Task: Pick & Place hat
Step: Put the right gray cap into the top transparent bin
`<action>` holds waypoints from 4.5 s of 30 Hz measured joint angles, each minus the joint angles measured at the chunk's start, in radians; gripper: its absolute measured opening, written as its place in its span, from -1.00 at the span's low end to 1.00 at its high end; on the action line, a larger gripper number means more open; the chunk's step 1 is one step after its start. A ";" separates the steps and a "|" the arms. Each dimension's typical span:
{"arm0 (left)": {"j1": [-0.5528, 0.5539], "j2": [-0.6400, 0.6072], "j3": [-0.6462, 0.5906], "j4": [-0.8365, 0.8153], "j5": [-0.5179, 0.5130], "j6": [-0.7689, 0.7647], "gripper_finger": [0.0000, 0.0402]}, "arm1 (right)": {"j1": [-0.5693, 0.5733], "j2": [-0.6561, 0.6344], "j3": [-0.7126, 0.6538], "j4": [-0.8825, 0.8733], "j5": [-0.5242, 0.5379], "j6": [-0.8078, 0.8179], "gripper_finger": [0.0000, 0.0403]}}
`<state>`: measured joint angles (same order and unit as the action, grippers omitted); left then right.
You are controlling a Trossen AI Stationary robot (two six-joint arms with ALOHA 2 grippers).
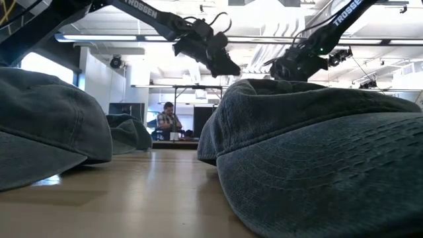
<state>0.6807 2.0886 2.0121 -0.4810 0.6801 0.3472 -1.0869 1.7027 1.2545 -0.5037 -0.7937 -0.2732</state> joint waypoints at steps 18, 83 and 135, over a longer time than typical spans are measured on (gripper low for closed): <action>0.006 -0.049 0.002 -0.091 -0.029 -0.004 -0.27 | -0.004 0.000 0.001 0.059 0.088 0.001 -0.30; -0.045 -0.030 0.002 -0.001 -0.435 -0.146 -0.75 | 0.010 -0.047 0.001 -0.058 -0.318 -0.015 -0.74; -0.066 0.195 0.002 0.223 -0.537 -0.030 -1.00 | 0.014 -0.048 0.001 -0.019 0.027 0.166 -0.76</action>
<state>0.6147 2.2837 2.0138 -0.2578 0.1436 0.3168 -1.0729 1.6550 1.2556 -0.5231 -0.7665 -0.1072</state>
